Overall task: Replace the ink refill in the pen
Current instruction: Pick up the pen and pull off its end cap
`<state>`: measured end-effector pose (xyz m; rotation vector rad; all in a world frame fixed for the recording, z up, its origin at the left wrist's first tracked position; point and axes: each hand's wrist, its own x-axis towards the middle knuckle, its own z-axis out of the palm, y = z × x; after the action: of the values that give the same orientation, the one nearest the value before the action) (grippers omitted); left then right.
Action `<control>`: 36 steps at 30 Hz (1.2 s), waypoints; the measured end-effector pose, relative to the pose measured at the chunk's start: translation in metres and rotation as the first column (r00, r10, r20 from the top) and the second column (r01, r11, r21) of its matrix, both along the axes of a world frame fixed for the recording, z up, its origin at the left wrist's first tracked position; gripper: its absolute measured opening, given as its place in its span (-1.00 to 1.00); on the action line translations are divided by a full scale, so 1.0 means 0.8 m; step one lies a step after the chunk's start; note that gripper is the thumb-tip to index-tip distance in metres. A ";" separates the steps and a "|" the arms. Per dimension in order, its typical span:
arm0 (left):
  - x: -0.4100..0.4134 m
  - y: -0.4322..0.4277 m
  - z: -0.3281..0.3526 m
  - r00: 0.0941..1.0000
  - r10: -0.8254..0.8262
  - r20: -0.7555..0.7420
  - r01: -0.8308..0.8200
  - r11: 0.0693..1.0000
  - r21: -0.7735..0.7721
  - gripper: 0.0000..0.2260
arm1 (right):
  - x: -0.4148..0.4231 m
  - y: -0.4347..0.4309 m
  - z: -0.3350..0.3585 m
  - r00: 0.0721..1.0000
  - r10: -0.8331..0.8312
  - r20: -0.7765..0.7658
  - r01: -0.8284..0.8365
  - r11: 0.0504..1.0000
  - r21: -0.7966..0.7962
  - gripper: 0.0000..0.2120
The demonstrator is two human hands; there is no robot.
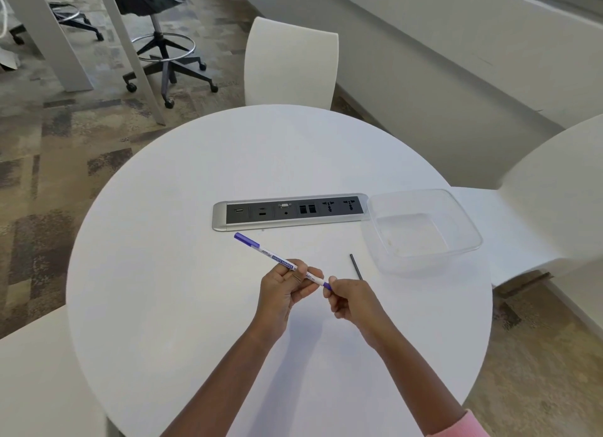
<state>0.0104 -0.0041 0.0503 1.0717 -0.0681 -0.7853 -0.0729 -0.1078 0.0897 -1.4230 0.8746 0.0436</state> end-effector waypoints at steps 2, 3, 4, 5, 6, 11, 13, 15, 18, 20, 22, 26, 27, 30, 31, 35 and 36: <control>0.000 0.000 0.000 1.000 0.009 -0.001 -0.009 1.000 -0.002 -0.87 | -0.001 0.001 -0.002 1.000 0.025 -0.012 -0.026 0.995 -0.100 -0.60; 0.000 -0.001 0.000 1.000 0.016 -0.003 -0.016 1.000 -0.002 -0.87 | -0.002 0.003 -0.003 0.999 0.040 -0.009 -0.041 0.978 -0.203 -0.62; 0.000 -0.001 0.001 1.000 0.023 -0.008 -0.023 1.000 -0.002 -0.87 | -0.003 0.006 -0.004 0.998 0.055 0.001 -0.052 0.948 -0.313 -0.67; 0.001 -0.001 0.001 0.999 0.030 -0.016 -0.030 1.000 -0.004 -0.87 | -0.005 0.008 -0.005 0.997 0.078 0.023 -0.061 0.902 -0.427 -0.76; 0.002 -0.001 0.001 0.999 0.037 -0.023 -0.037 0.999 -0.004 -0.87 | -0.007 0.009 -0.006 0.993 0.114 0.041 -0.075 0.840 -0.537 -0.85; 0.002 -0.001 0.002 0.999 0.044 -0.021 -0.044 0.999 0.020 -0.87 | -0.010 0.008 -0.012 0.964 0.265 -0.003 -0.144 0.512 -0.847 -0.93; 0.001 -0.002 0.003 0.999 0.036 -0.021 -0.035 0.999 0.011 -0.87 | -0.008 0.007 -0.011 0.964 0.265 0.018 -0.124 0.507 -0.853 -0.94; 0.001 -0.002 0.004 1.000 0.022 -0.015 -0.023 1.000 -0.004 -0.86 | -0.008 0.006 -0.008 0.968 0.247 0.043 -0.113 0.584 -0.804 -0.93; 0.000 -0.002 0.005 1.000 0.001 -0.008 -0.002 1.000 -0.017 -0.85 | -0.007 0.003 -0.003 0.983 0.174 0.052 -0.108 0.790 -0.603 -0.83; 0.000 -0.002 0.005 1.000 -0.007 -0.004 0.007 1.000 -0.018 -0.84 | -0.006 0.000 0.001 0.991 0.124 0.057 -0.093 0.919 -0.384 -0.71; -0.001 -0.003 0.005 1.000 -0.013 -0.003 0.013 1.000 -0.022 -0.83 | -0.004 -0.003 0.006 0.996 0.047 0.075 -0.041 0.996 -0.081 -0.66; -0.002 -0.003 0.005 1.000 -0.005 -0.013 0.005 1.000 -0.024 -0.85 | -0.003 -0.003 0.004 0.997 -0.064 0.045 0.053 0.976 0.212 -0.65; -0.002 -0.003 0.004 1.000 0.007 -0.021 -0.007 1.000 -0.023 -0.85 | -0.004 -0.001 0.002 0.999 -0.028 0.044 0.022 0.993 0.116 -0.62; -0.001 -0.001 0.003 0.998 0.040 -0.050 -0.041 0.999 -0.021 -0.86 | -0.007 0.006 -0.002 0.995 0.089 0.034 -0.073 0.945 -0.319 -0.72; -0.001 -0.001 0.002 0.997 0.046 -0.058 -0.048 0.999 -0.021 -0.86 | -0.009 0.008 -0.004 0.990 0.134 0.031 -0.105 0.879 -0.464 -0.82; -0.002 0.002 0.001 0.996 0.060 -0.071 -0.061 0.998 -0.004 -0.87 | -0.012 0.009 -0.012 0.960 0.280 0.004 -0.168 0.588 -0.792 -0.95; -0.003 0.002 0.000 0.995 0.062 -0.074 -0.062 0.998 -0.001 -0.88 | -0.012 0.009 -0.013 0.956 0.293 0.007 -0.160 0.541 -0.826 -0.95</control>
<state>0.0083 -0.0028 0.0507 1.0355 0.0264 -0.7678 -0.0825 -0.1007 0.0796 -2.4002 0.5737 -0.3177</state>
